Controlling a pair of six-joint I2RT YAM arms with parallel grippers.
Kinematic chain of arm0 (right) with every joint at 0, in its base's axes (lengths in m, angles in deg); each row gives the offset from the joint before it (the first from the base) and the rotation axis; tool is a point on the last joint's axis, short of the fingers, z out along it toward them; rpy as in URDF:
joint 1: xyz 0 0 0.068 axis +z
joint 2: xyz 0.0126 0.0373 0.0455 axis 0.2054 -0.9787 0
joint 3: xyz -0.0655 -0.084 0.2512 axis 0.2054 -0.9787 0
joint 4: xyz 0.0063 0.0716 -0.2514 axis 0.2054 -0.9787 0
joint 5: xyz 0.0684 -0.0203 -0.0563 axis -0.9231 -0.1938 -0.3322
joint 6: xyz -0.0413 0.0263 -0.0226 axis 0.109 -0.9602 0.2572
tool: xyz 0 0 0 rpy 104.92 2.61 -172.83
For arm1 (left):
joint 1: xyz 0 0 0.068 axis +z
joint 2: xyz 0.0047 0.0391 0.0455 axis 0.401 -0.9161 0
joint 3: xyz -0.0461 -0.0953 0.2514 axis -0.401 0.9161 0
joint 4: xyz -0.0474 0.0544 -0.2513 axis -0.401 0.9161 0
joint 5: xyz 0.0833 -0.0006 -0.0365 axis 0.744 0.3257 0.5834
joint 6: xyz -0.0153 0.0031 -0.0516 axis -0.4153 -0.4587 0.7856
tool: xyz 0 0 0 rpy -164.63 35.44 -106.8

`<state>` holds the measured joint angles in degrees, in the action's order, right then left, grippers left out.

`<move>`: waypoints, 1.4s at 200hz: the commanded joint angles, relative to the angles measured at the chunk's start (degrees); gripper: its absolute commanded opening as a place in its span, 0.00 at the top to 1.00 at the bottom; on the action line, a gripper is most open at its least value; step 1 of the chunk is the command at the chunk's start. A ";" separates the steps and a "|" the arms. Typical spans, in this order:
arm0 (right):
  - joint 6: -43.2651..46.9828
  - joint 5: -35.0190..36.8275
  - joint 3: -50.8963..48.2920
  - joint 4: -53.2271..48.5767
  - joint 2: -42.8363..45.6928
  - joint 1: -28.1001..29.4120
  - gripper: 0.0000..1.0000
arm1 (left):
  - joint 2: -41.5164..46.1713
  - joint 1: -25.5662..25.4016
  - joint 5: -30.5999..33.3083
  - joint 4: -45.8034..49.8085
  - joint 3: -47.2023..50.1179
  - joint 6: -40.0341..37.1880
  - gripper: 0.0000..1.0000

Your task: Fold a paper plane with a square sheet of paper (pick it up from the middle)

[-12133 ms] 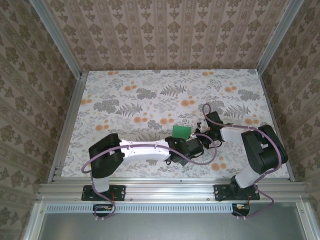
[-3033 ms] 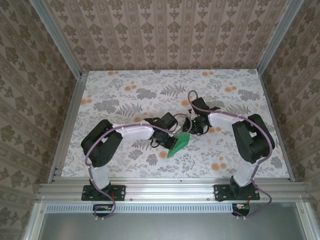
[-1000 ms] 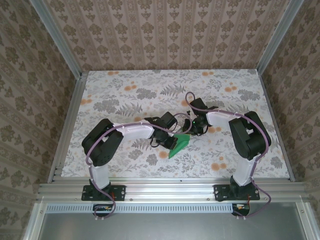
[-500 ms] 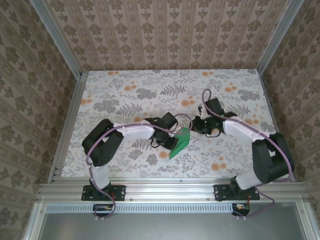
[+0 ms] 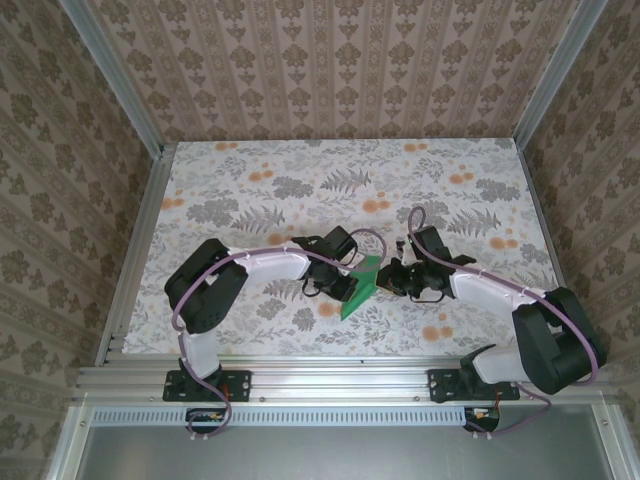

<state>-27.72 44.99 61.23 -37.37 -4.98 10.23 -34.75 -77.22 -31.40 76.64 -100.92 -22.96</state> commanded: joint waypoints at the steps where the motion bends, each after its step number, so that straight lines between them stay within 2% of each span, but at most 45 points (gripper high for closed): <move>1: -3.12 -1.00 -0.13 4.01 -1.43 1.45 0.88 | -1.02 -0.47 0.01 0.86 -0.75 0.77 0.93; 67: -3.85 0.13 4.20 4.78 -10.07 4.81 0.88 | -0.82 -0.60 -0.32 1.65 -1.44 0.23 0.93; 146: -0.26 3.18 6.54 -1.88 -12.62 5.16 0.88 | -1.02 -0.67 -0.61 1.92 -2.04 -0.57 0.92; 280: 1.18 4.67 5.65 -1.61 -15.00 5.16 0.86 | -2.27 -0.80 1.24 3.14 -2.22 -0.95 0.93</move>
<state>-27.54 48.46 66.71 -37.81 -18.46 15.06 -35.27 -77.62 -31.16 78.01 -101.99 -23.01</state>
